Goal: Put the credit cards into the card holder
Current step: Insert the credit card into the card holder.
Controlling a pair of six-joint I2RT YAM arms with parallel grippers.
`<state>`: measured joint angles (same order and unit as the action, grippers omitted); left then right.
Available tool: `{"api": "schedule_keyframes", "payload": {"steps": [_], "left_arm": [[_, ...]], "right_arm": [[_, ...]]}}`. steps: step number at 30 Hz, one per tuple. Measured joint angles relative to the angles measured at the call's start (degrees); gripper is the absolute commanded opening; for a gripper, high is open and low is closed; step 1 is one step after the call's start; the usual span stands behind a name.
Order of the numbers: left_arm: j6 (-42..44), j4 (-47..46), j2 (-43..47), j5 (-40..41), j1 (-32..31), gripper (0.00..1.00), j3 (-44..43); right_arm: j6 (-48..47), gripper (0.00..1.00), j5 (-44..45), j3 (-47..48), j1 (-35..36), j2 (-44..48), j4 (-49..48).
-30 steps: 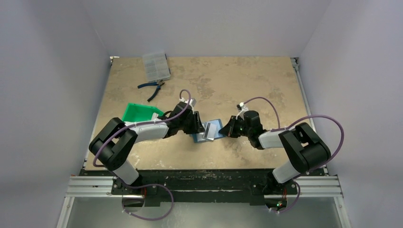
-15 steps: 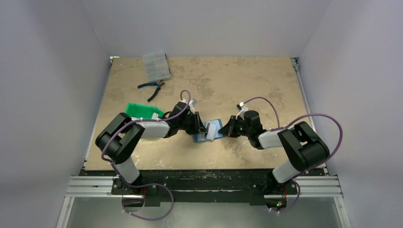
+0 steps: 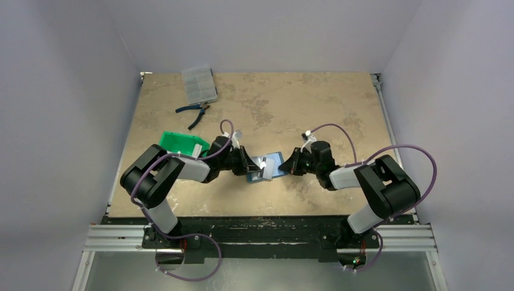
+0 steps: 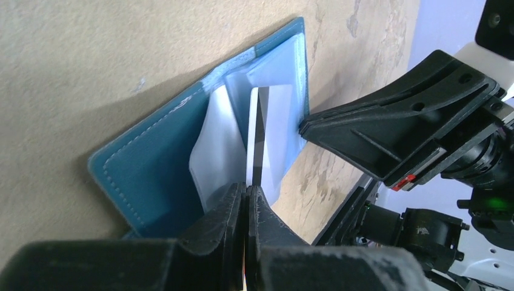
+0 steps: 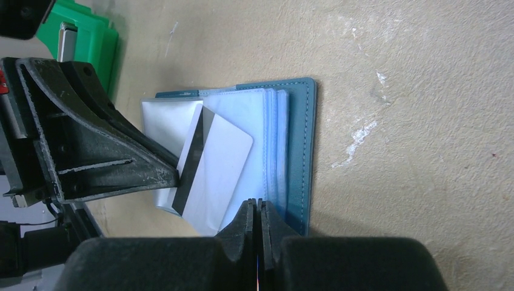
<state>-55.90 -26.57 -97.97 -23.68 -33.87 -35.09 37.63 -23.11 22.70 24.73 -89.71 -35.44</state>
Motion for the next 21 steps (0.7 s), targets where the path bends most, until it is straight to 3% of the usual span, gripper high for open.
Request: {"api": "schedule_keyframes", "payload": {"steps": [12, 21], "left_arm": [[-8.76, -16.33, -0.13, 0.63, 0.52, 0.00, 9.57], [-12.31, -20.26, 0.24, 4.72, 0.52, 0.00, 11.96]], "right_arm": [[0.07, 0.02, -0.63, 0.00, 0.00, -0.81, -1.27], [0.07, 0.02, -0.76, 0.00, 0.00, -1.01, -1.53]]}}
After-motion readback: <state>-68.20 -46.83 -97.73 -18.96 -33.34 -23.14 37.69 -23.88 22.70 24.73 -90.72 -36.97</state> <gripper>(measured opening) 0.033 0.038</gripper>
